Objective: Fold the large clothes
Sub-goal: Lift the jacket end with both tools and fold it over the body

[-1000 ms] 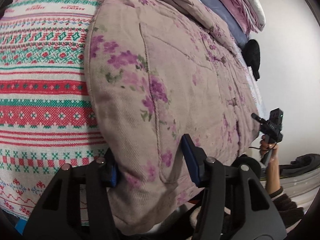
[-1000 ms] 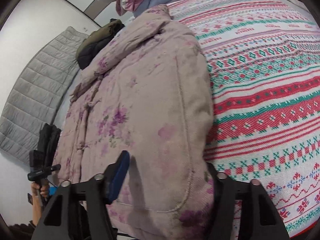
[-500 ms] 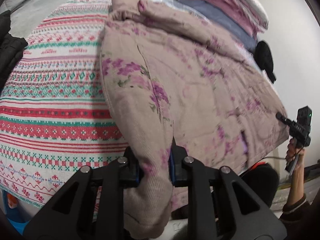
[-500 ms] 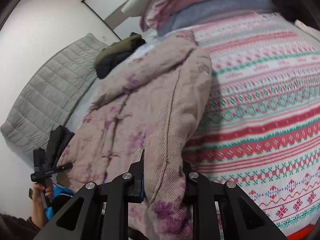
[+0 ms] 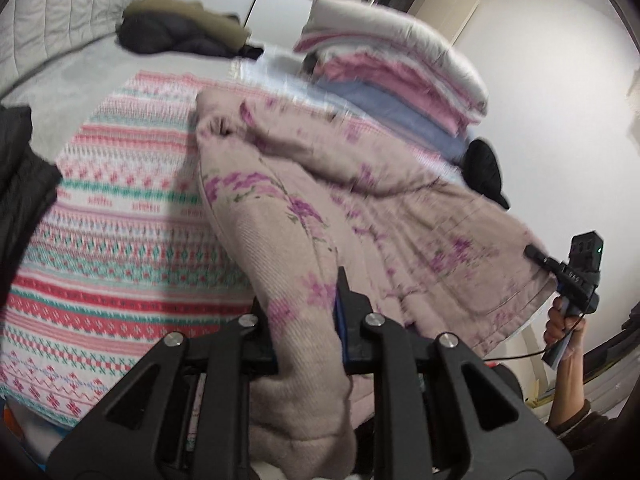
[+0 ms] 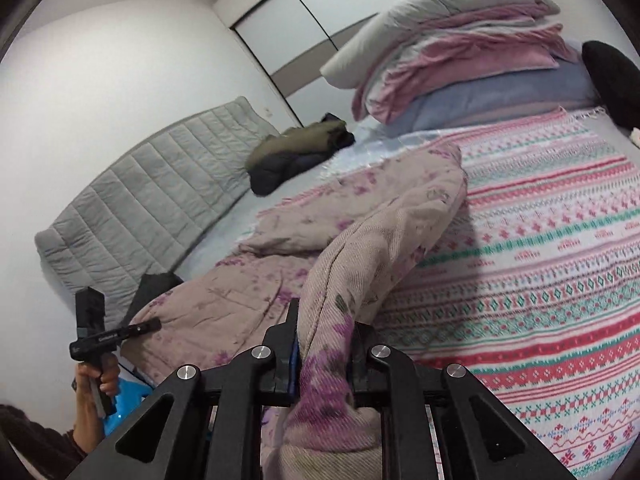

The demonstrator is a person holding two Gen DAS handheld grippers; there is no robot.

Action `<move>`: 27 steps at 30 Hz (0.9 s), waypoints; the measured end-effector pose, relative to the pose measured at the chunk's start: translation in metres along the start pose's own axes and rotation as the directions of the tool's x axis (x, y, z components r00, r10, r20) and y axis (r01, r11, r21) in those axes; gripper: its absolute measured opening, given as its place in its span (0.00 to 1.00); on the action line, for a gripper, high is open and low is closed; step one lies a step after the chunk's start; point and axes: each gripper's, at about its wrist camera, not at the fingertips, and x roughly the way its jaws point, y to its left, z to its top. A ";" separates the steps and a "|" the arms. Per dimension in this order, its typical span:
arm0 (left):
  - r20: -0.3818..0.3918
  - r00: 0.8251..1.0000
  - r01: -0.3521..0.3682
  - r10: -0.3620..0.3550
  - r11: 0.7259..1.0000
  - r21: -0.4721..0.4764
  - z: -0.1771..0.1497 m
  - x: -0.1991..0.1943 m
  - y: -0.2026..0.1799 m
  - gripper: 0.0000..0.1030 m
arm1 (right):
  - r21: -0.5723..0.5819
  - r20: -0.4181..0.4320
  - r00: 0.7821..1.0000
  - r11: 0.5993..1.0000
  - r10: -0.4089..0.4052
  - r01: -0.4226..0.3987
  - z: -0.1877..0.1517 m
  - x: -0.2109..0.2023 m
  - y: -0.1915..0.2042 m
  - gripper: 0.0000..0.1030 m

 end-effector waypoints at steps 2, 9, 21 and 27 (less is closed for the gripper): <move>0.030 0.999 0.016 -0.016 1.000 0.003 0.004 -0.011 -0.001 0.20 | -0.012 0.016 1.000 1.000 0.020 -0.019 0.003 -0.007 0.007 0.15; 0.130 0.985 0.107 -0.113 0.993 0.055 0.016 -0.065 -0.014 0.19 | -0.066 0.085 0.990 0.992 0.112 -0.106 0.016 -0.046 0.046 0.15; 0.242 0.956 0.166 -0.167 0.986 0.025 0.035 -0.104 -0.007 0.20 | -0.170 0.154 0.977 0.978 0.145 -0.118 0.050 -0.085 0.090 0.15; 0.234 0.972 0.011 0.011 0.996 -0.092 0.076 -0.025 0.027 0.21 | -0.022 0.111 0.989 0.995 -0.096 0.099 0.080 -0.004 0.036 0.15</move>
